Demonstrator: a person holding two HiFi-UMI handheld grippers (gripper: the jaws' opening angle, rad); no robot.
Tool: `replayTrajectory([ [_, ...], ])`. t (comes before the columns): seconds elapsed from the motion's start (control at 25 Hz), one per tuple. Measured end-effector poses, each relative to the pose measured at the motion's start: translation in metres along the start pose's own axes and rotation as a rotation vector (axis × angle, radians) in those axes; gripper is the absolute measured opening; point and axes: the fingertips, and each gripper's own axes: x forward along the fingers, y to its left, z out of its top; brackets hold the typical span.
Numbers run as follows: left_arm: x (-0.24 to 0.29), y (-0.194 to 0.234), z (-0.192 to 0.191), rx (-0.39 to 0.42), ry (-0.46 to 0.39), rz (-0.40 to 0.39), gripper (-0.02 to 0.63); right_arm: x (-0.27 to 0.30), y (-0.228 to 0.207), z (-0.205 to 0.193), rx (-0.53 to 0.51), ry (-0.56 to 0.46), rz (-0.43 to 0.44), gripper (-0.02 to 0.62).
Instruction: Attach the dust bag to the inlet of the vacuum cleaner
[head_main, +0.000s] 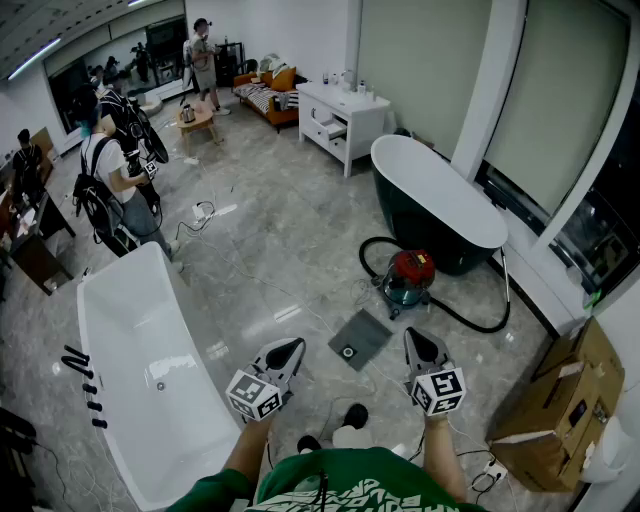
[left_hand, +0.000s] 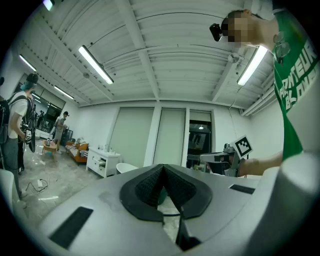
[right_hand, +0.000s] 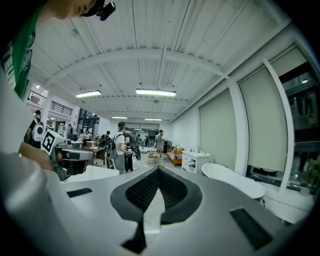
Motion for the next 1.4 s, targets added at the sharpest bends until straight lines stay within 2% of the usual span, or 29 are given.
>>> replayTrajectory([
  [0.4,-0.004,-0.006,-0.026,-0.021,0.032,-0.047,0.003,-0.011,0.005,-0.027,0.019,0.035,-0.042,0.008],
  [0.72,0.038,0.019,-0.043,-0.005,0.071,-0.063,0.003,0.019,-0.031,-0.041,0.033,0.044,-0.09,0.008],
  [0.96,0.107,0.062,-0.046,0.023,0.087,-0.075,0.003,0.087,-0.089,-0.036,0.031,0.022,-0.102,0.008],
  [1.4,0.28,0.129,-0.033,0.046,0.116,-0.089,0.003,0.195,-0.223,-0.028,0.03,0.048,-0.088,0.008],
])
